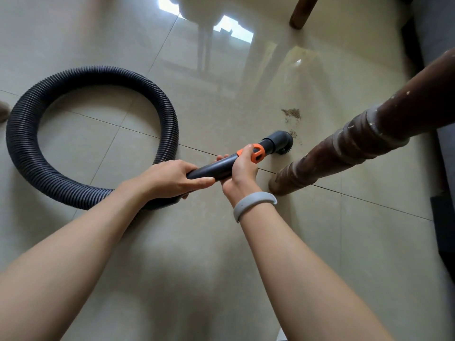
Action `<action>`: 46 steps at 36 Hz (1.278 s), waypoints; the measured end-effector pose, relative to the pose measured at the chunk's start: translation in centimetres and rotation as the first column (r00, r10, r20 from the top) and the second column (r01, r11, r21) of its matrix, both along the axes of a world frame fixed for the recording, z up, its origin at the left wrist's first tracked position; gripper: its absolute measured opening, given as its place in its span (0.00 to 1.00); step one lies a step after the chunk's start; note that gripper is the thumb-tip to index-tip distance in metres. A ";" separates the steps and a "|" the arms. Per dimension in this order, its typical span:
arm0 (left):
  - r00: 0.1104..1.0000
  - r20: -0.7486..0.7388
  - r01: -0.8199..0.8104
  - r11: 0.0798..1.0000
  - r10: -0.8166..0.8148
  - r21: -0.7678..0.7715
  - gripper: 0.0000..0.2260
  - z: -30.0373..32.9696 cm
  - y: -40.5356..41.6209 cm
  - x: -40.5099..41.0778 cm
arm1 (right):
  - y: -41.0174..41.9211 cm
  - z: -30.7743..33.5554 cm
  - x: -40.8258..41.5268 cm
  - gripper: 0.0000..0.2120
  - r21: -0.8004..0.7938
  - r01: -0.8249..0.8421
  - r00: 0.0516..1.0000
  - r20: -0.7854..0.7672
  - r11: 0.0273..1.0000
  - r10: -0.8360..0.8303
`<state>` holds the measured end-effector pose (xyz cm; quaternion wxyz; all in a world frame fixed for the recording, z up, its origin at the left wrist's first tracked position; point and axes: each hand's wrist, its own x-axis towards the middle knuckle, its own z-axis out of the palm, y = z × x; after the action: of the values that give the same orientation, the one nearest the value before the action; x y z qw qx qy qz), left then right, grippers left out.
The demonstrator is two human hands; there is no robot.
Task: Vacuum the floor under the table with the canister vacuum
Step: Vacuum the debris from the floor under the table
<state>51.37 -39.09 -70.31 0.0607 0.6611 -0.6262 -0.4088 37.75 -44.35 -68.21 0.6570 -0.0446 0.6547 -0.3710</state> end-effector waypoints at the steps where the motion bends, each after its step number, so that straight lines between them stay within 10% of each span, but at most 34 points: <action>1: 1.000 0.019 0.009 1.000 -0.009 -0.009 0.20 0.0 -0.2 -0.1 | -0.1 0.0 0.0 0.17 -0.002 0.010 1.000 -0.008 1.000 -0.010; 21: 0.935 0.353 0.124 0.969 -0.041 -0.215 0.29 -0.6 -3.9 -2.0 | -3.4 -0.7 -1.8 0.18 -0.084 0.100 0.994 0.042 0.991 -0.097; 46: 0.929 0.104 -0.279 0.859 0.354 -0.430 0.21 -2.1 -3.8 -0.7 | -10.8 -0.2 0.9 0.19 -0.129 -0.111 0.983 -0.159 0.985 0.090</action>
<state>50.70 -42.85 -72.38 0.2072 0.7620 -0.5826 -0.1923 38.67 -55.12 -68.45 0.6183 -0.1510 0.6729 -0.3770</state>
